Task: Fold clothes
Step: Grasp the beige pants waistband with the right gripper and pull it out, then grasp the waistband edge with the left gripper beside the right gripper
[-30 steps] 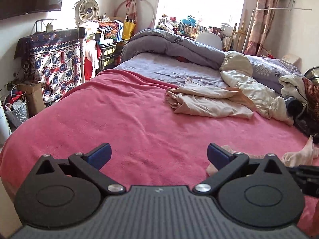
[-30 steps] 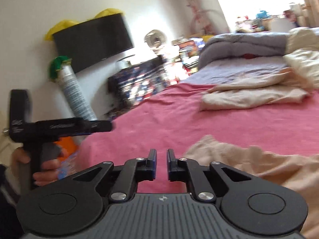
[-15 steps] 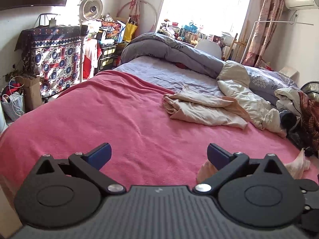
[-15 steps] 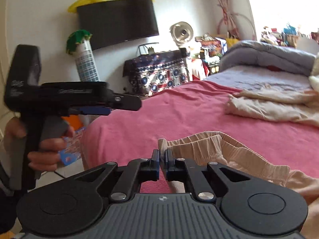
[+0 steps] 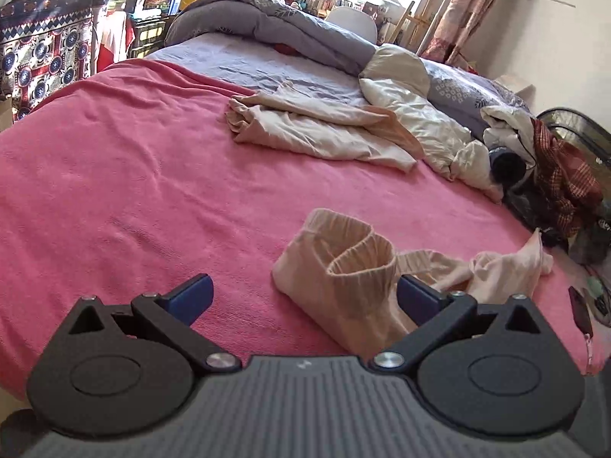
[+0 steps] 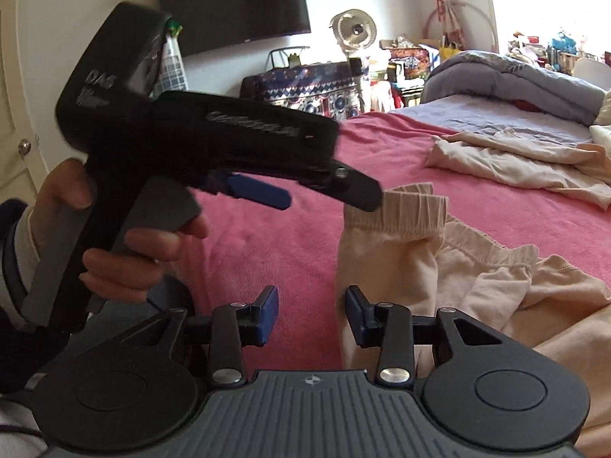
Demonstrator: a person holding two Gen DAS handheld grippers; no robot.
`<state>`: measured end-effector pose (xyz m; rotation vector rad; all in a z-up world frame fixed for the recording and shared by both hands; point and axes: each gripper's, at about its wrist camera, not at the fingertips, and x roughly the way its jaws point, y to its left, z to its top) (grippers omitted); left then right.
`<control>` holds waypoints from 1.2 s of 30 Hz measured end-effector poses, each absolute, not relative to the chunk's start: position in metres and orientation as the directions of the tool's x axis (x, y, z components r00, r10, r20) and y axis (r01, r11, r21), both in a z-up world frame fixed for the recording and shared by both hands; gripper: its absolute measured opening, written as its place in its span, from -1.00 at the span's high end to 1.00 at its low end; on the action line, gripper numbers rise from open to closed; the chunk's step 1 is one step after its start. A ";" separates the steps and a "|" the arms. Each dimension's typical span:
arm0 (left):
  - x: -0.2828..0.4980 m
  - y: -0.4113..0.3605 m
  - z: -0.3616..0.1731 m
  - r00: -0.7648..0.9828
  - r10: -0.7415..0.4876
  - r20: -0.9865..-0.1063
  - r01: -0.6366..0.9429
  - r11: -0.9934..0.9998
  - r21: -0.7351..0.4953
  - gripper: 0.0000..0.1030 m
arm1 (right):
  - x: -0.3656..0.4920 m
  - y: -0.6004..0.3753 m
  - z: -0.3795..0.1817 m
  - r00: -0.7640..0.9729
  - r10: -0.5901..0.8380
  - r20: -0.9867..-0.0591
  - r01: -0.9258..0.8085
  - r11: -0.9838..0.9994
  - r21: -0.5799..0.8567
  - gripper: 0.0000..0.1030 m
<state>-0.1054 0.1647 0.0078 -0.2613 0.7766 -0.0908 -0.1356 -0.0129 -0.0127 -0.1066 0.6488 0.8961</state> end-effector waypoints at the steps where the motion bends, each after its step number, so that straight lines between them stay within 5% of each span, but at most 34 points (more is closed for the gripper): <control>1: -0.103 0.157 0.003 0.708 -0.122 -0.696 -0.048 0.974 -0.221 -1.00 | -0.137 -0.016 -0.014 0.441 0.694 -0.569 -0.752 0.632 0.187 0.22; 5: -0.101 0.144 -0.009 0.710 -0.050 -0.702 -0.101 0.980 -0.171 -0.99 | -0.141 -0.021 -0.018 0.433 0.697 -0.571 -0.748 0.631 0.203 0.22; 9: -0.114 0.144 -0.003 0.744 -0.282 -0.605 0.079 0.937 -0.340 -1.00 | -0.146 -0.031 -0.016 0.426 0.692 -0.583 -0.760 0.623 0.183 0.22; 12: -0.117 0.149 -0.010 0.792 -0.318 -0.520 0.090 0.905 -0.417 -0.99 | -0.149 -0.058 -0.011 0.442 0.676 -0.589 -0.742 0.645 0.183 0.22; 17: -0.098 0.152 -0.026 0.715 -0.356 -0.602 0.034 0.877 -0.479 -0.98 | -0.138 -0.112 0.005 0.548 0.628 -0.553 -0.631 0.744 0.220 0.17; 22: -0.088 0.162 -0.029 0.748 -0.379 -0.545 0.012 0.828 -0.560 -0.94 | -0.091 -0.131 0.012 0.647 0.555 -0.523 -0.498 0.827 0.261 0.17; 25: -0.081 0.157 -0.029 0.747 -0.383 -0.544 0.046 0.845 -0.532 -0.59 | -0.058 -0.126 0.002 0.636 0.547 -0.544 -0.469 0.834 0.290 0.19; 30: -0.079 0.146 -0.034 0.742 -0.390 -0.545 0.079 0.858 -0.508 -0.50 | -0.029 -0.104 -0.008 0.598 0.555 -0.578 -0.479 0.826 0.298 0.21; 34: -0.081 0.152 -0.035 0.757 -0.384 -0.529 0.061 0.847 -0.527 -0.10 | -0.020 -0.091 -0.015 0.570 0.563 -0.598 -0.492 0.817 0.301 0.23; 36: -0.081 0.156 -0.036 0.757 -0.395 -0.520 0.060 0.835 -0.546 -0.09 | -0.016 -0.086 -0.019 0.569 0.540 -0.620 -0.485 0.829 0.278 0.23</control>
